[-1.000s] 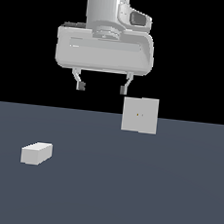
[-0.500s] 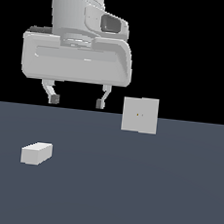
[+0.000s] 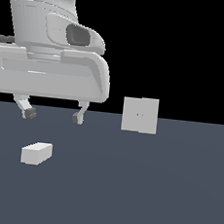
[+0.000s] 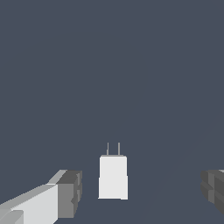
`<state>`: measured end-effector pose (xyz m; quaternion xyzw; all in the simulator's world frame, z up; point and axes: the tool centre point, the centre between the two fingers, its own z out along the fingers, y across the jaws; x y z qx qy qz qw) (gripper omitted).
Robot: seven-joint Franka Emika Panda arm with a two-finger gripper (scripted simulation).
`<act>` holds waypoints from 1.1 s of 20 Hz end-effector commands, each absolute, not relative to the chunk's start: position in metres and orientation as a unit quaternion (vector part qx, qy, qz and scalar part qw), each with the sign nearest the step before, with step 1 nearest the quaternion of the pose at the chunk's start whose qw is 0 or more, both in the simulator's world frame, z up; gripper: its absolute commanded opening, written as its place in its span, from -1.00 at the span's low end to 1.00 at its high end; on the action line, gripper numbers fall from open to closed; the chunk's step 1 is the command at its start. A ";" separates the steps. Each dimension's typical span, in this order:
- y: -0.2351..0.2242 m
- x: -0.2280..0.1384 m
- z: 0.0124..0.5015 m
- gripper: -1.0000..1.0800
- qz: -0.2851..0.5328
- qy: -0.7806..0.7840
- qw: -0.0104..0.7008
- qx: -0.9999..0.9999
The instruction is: Plug the charger into the wall socket.
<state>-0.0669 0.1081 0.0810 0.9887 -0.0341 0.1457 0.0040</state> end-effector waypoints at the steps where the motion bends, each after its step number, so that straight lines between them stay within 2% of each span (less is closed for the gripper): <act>1: 0.114 -0.069 0.075 0.92 0.153 -0.037 0.005 0.987; 22: 0.127 -0.073 0.050 0.92 0.167 -0.041 0.007 0.985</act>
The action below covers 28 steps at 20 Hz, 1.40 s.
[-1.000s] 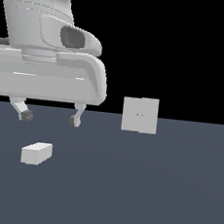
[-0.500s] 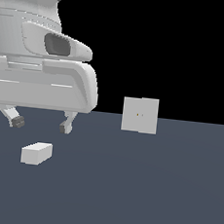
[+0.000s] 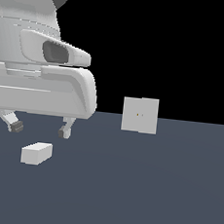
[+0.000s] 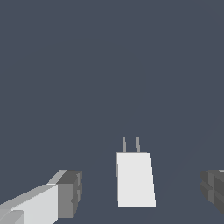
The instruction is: Plug the charger into the wall socket.
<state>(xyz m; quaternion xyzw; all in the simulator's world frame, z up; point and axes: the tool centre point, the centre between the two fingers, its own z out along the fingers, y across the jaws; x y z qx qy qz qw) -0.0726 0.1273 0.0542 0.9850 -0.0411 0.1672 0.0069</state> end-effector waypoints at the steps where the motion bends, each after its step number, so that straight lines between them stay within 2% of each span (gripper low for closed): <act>1: 0.127 -0.073 0.046 0.92 0.167 -0.041 0.007 0.985; 13: 0.127 -0.073 0.012 0.92 0.167 -0.042 0.007 0.985; 14: 0.127 -0.073 0.012 -1.00 0.167 -0.042 0.007 0.985; 28: 0.124 -0.072 0.013 -1.00 0.167 -0.042 0.007 0.985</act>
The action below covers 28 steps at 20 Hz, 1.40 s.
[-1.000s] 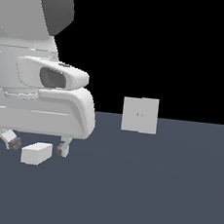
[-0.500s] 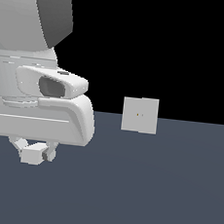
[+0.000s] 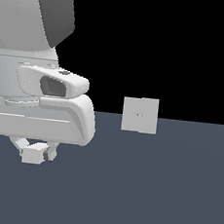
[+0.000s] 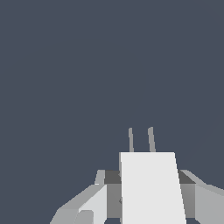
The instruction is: Plug the charger into the wall socket.
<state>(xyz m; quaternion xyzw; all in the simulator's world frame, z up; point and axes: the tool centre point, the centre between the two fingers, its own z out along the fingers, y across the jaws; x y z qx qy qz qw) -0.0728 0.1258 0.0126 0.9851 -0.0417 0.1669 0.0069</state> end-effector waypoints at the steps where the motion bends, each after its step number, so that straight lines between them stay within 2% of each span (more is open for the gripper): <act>1: 0.122 -0.071 0.014 -1.00 0.167 -0.043 0.007 0.985; 10: 0.086 -0.058 0.030 -1.00 0.168 -0.050 0.009 0.985; 28: -0.032 -0.017 0.084 -1.00 0.168 -0.074 0.013 0.983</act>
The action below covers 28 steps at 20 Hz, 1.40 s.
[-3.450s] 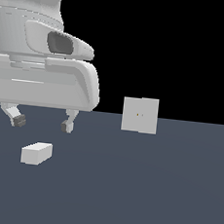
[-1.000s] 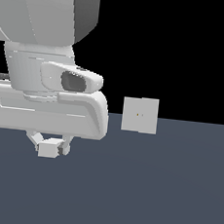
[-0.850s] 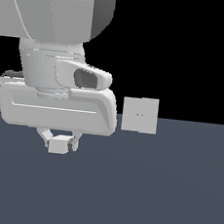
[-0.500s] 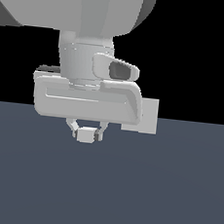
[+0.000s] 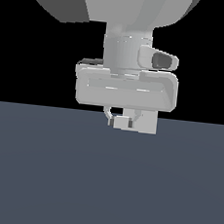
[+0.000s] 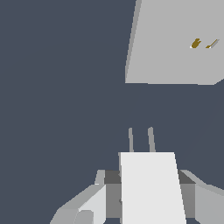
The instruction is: Plug the charger into the wall socket.
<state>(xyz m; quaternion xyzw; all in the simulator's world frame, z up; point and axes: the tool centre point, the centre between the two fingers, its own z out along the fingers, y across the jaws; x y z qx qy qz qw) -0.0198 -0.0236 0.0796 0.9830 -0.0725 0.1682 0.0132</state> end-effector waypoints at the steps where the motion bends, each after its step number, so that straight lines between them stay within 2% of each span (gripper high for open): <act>1: -0.037 -0.015 0.086 -1.00 0.168 -0.075 0.013 0.983; 11: -0.069 -0.004 0.099 -1.00 0.167 -0.082 0.014 0.982; 21: -0.071 -0.002 0.100 -1.00 0.167 -0.082 0.014 0.982; 28: -0.074 0.014 0.100 -1.00 0.167 -0.082 0.014 0.982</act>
